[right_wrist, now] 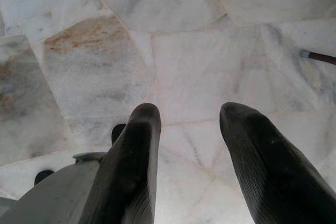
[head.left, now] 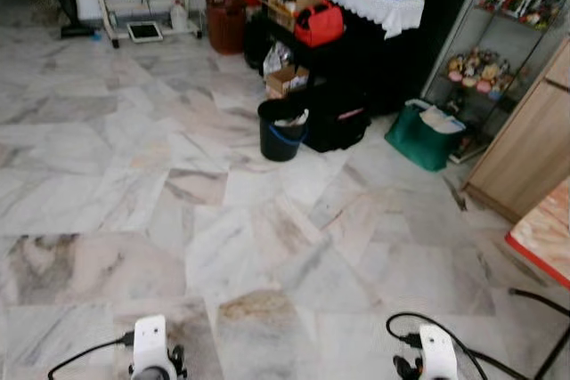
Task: Setting the table
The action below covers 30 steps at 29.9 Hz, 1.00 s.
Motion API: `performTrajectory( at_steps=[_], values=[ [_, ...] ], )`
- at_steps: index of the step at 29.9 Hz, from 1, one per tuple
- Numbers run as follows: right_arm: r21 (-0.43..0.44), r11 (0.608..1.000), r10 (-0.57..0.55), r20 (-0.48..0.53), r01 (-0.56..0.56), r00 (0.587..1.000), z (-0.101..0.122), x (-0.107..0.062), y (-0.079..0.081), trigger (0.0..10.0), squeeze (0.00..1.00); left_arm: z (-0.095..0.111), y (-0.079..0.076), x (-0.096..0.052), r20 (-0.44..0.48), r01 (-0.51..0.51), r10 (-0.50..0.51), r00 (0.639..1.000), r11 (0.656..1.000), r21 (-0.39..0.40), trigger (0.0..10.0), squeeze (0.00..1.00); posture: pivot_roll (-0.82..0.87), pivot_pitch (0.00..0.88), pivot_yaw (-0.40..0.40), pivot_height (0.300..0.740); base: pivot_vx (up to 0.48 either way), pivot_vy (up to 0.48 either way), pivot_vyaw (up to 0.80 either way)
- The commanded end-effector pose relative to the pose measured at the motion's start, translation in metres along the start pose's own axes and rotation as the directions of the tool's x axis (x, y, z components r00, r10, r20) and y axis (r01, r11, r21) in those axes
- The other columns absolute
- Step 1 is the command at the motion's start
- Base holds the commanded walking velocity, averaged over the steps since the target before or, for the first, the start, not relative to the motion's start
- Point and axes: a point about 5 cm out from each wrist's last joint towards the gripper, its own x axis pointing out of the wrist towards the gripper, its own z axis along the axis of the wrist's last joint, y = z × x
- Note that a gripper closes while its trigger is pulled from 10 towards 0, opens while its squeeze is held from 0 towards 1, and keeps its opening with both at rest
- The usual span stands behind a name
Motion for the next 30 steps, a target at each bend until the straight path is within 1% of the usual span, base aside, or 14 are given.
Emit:
performTrajectory(
  at_steps=[1,3,4,5,8,12,17,21,27,30],
  values=[
    [0.009,1.000,-0.009,0.011,0.009,1.000,0.004,0.001,-0.001,10.0,0.00,0.002,0.001,0.001,0.000,0.004,-0.004,1.000,1.000,0.024,10.0,0.00,0.17,0.000,-0.072,0.740,0.000,0.000,-0.63],
    [0.019,1.000,-0.001,0.015,0.000,1.000,0.004,0.002,0.006,10.0,0.00,0.015,0.007,0.004,0.024,0.005,-0.007,1.000,0.998,0.066,10.0,0.00,0.18,0.000,-0.036,0.740,0.000,0.000,-0.62],
    [0.019,1.000,-0.001,0.015,0.000,1.000,0.004,0.002,0.006,10.0,0.00,0.015,0.007,0.004,0.024,0.005,-0.007,1.000,0.998,0.066,10.0,0.00,0.18,0.000,-0.036,0.740,0.000,0.000,-0.62],
    [0.026,1.000,0.002,0.018,-0.003,1.000,0.004,0.003,0.008,10.0,0.00,0.018,0.008,0.004,0.028,0.005,-0.007,1.000,0.997,0.080,10.0,0.00,0.18,0.000,-0.033,0.740,0.000,0.000,-0.62],
    [0.040,0.999,0.010,0.020,-0.011,1.000,0.004,0.004,0.014,10.0,0.00,0.022,0.014,0.005,0.034,-0.003,0.000,0.999,0.996,0.086,10.0,0.00,0.18,0.000,-0.014,0.740,0.000,0.000,-0.62],
    [0.053,0.998,0.016,0.022,-0.017,1.000,0.004,0.005,0.019,10.0,0.00,0.026,0.016,0.005,0.037,-0.005,0.002,0.999,0.996,0.094,10.0,0.00,0.17,0.000,-0.012,0.740,0.000,0.000,-0.62],
    [0.038,0.999,0.027,0.021,-0.028,0.999,0.006,0.006,0.021,10.0,0.00,0.029,0.011,0.007,0.043,0.002,-0.007,0.999,0.995,0.098,10.0,0.00,0.17,0.000,-0.022,0.740,0.000,0.000,-0.61],
    [-0.019,0.999,0.043,0.017,-0.043,0.999,0.009,0.006,0.019,10.0,0.00,0.033,0.003,0.008,0.053,0.015,-0.020,0.998,0.996,0.093,10.0,0.00,0.15,0.000,-0.028,0.740,0.000,0.000,-0.60],
    [0.023,1.000,0.018,0.027,-0.019,0.999,0.010,0.005,0.017,10.0,0.00,0.035,-0.003,0.009,0.058,0.031,-0.037,0.998,0.994,0.103,10.0,0.00,0.14,0.000,-0.024,0.740,0.000,0.000,-0.60],
    [0.049,0.999,0.006,0.031,-0.008,0.999,0.009,0.005,0.017,10.0,0.00,0.035,-0.002,0.009,0.055,0.024,-0.031,0.998,0.993,0.112,10.0,0.00,0.15,0.000,-0.021,0.740,0.000,-0.480,-0.59]
  ],
)
